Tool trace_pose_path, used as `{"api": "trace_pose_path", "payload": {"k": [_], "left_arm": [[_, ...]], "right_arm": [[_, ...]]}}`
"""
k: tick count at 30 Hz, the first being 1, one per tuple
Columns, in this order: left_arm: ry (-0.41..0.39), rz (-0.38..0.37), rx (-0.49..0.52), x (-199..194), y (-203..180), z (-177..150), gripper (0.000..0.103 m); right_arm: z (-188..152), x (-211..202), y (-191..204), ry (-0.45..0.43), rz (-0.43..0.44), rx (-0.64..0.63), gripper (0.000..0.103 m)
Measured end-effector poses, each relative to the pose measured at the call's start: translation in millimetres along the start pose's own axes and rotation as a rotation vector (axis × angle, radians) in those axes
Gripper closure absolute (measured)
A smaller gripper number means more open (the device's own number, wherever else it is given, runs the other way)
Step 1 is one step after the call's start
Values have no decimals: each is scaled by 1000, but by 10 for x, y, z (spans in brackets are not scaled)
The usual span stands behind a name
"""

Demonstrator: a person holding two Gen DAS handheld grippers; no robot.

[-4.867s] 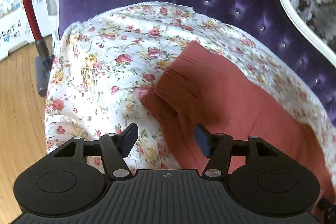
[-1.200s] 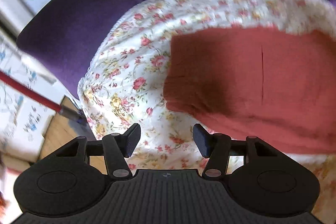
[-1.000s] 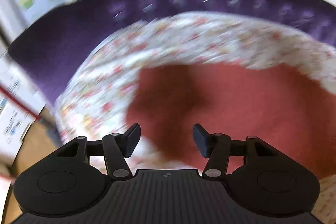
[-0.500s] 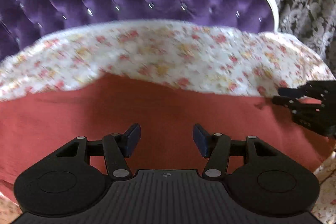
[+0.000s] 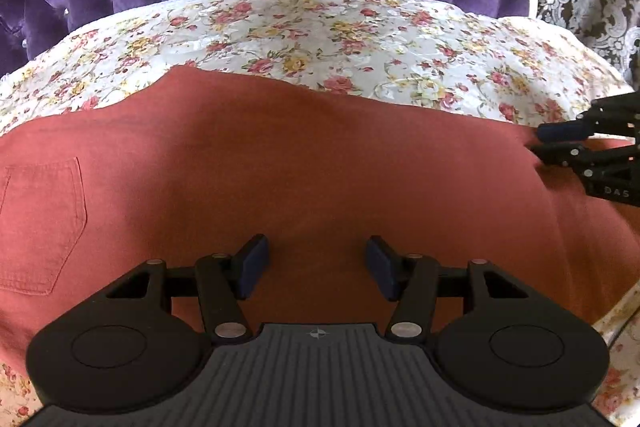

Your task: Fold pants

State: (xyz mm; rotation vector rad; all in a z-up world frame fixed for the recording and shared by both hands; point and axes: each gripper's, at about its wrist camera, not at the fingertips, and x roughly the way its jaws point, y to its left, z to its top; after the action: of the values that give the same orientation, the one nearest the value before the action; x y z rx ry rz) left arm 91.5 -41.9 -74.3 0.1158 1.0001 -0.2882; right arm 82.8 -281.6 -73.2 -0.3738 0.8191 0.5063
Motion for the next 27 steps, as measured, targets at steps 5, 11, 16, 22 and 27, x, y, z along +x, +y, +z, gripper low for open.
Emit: {"api": "trace_pose_path", "payload": {"k": [5,11,16,22,27], "left_arm": [[-4,-2,4,7,-2,-6,49],[-6,1,2,11,-17,-6,49],[-12,-3,-4,6,-11,-10,49],[-4,5,-8,4,-19,10,49],[16,-41,-73,-33,-49,99,49]], "right_arm": [[67,48,-10,36,89,-111,67],[102,99,-141,59,187,-27,87],[72,11,-30,-11,-44,-12,101],[12,53,56,-37,-105,74,94],[-181,-376,-254,-97,-158,286,72]]}}
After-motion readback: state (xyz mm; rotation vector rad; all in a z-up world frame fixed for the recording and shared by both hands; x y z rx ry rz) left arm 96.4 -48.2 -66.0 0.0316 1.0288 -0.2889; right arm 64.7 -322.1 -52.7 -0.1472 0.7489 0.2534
